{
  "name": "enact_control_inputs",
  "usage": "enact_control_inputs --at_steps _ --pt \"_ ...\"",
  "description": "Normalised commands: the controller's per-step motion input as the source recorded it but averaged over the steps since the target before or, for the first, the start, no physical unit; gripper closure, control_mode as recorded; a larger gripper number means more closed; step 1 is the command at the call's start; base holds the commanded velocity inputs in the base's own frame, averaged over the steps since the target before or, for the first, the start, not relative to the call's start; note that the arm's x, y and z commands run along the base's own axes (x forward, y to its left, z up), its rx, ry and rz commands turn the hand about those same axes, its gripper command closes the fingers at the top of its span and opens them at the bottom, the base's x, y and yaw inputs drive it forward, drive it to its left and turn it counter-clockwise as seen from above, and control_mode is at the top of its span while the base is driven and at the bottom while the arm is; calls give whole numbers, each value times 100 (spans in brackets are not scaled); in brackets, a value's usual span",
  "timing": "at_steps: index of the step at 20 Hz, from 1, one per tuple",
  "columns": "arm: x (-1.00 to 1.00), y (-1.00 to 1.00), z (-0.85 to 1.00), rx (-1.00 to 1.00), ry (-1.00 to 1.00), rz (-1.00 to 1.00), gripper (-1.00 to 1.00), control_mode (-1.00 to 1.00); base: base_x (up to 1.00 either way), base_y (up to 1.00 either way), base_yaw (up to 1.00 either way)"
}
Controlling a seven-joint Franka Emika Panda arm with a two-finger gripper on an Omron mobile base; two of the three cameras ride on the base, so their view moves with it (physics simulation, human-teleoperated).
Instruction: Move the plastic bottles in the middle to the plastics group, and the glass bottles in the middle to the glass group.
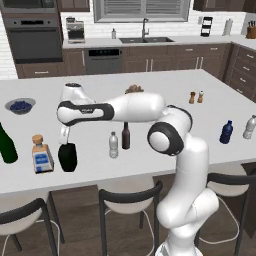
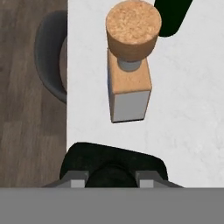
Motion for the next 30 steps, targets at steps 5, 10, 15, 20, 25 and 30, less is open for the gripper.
enact_control_inputs --at_steps 5,10,15,20,25,30 --pt "10 6 -30 0 0 4 100 -100 0 0 0" --pt "21 9 -10 0 0 1 100 -100 0 0 0" --pt "45 31 2 0 0 0 100 -100 0 0 0" --pt "39 30 0 0 -3 0 100 -100 0 0 0" --pt "0 28 0 -5 -21 6 100 -100 0 0 0" --pt "0 17 -6 -1 -2 8 100 -100 0 0 0"
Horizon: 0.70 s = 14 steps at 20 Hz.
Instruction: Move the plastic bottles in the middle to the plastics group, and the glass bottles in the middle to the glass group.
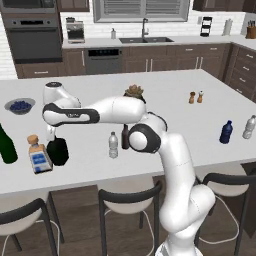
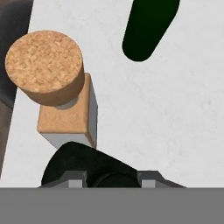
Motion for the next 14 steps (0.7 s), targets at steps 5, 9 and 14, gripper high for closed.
enact_control_inputs --at_steps 5,9,14 --pt "0 -16 -2 1 0 9 100 -100 0 0 0" --pt "-2 -38 -1 2 0 8 100 -100 0 0 0" --pt "-17 -27 -25 5 -1 7 100 -100 0 0 0"
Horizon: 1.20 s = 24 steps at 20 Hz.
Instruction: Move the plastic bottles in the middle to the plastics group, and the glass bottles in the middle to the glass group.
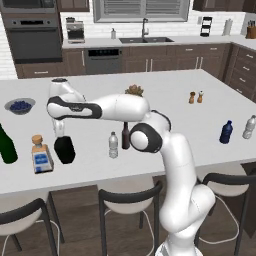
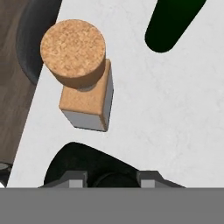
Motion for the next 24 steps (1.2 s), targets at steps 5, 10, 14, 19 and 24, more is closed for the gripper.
enact_control_inputs --at_steps 5,10,14,19,24 --pt "-9 -7 -23 13 -12 1 100 -100 0 0 0" --pt "0 0 0 17 -9 0 100 -100 0 0 0" --pt "-1 0 0 10 0 0 100 -100 0 0 0" --pt "0 0 -5 0 0 0 100 -100 0 0 0" --pt "0 0 -15 0 0 0 100 -100 0 0 0"
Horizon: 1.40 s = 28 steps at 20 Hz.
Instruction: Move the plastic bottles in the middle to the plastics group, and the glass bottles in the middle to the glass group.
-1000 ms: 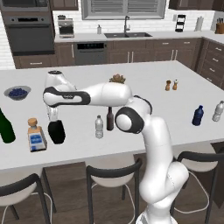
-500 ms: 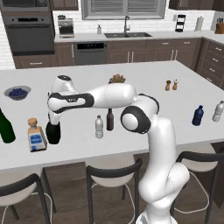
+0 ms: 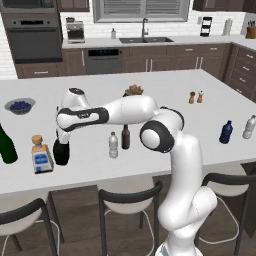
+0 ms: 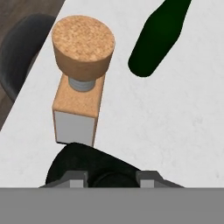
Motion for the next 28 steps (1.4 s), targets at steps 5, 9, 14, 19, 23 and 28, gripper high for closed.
enact_control_inputs --at_steps 5,9,14,19,23,28 --pt "0 0 0 0 0 0 -100 -100 0 0 0" --pt "0 0 0 0 0 0 -100 -100 0 0 0" --pt "-17 0 28 0 -2 -4 -100 -100 0 0 0" --pt "-53 -17 85 0 0 -27 -100 -100 0 0 0" --pt "-73 -86 17 3 -4 -41 -100 -100 0 0 0" --pt "-47 -94 22 4 -1 -49 -100 -100 0 0 0"
